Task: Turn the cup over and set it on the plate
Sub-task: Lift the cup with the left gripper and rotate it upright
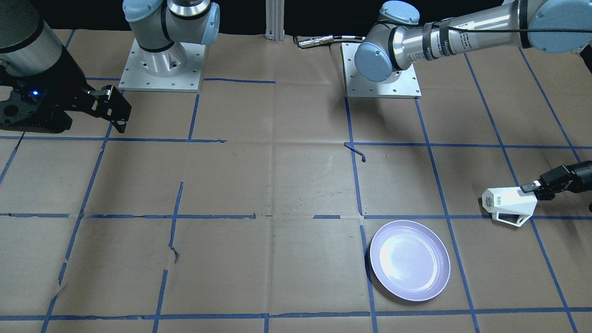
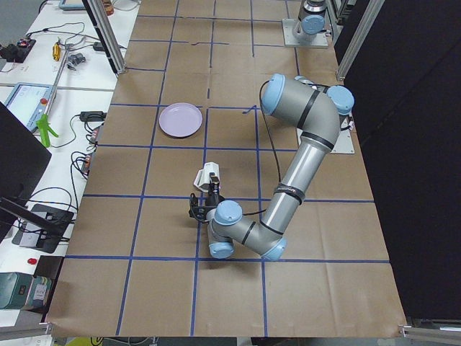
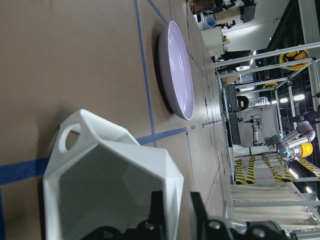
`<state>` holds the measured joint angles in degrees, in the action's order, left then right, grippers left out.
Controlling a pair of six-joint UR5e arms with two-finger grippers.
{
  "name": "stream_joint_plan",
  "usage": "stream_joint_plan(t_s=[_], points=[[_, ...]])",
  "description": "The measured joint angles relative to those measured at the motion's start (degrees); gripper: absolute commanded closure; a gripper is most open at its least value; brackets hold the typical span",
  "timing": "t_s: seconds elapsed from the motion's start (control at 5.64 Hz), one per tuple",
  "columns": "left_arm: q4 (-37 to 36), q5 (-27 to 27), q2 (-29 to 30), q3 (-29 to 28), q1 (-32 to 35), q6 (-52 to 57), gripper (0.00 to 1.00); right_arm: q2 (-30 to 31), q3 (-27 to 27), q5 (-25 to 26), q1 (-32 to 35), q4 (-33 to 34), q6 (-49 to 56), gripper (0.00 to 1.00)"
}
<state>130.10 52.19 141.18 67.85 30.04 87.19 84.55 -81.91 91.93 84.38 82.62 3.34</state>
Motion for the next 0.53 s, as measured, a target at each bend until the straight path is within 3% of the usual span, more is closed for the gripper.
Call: stream_joint_plan(t_s=[0.53], points=[[9.1, -3.2, -6.0, -0.4, -0.2, -1.5, 1.0, 0.0, 0.0, 0.0, 0.0, 0.0, 0.0, 0.0]])
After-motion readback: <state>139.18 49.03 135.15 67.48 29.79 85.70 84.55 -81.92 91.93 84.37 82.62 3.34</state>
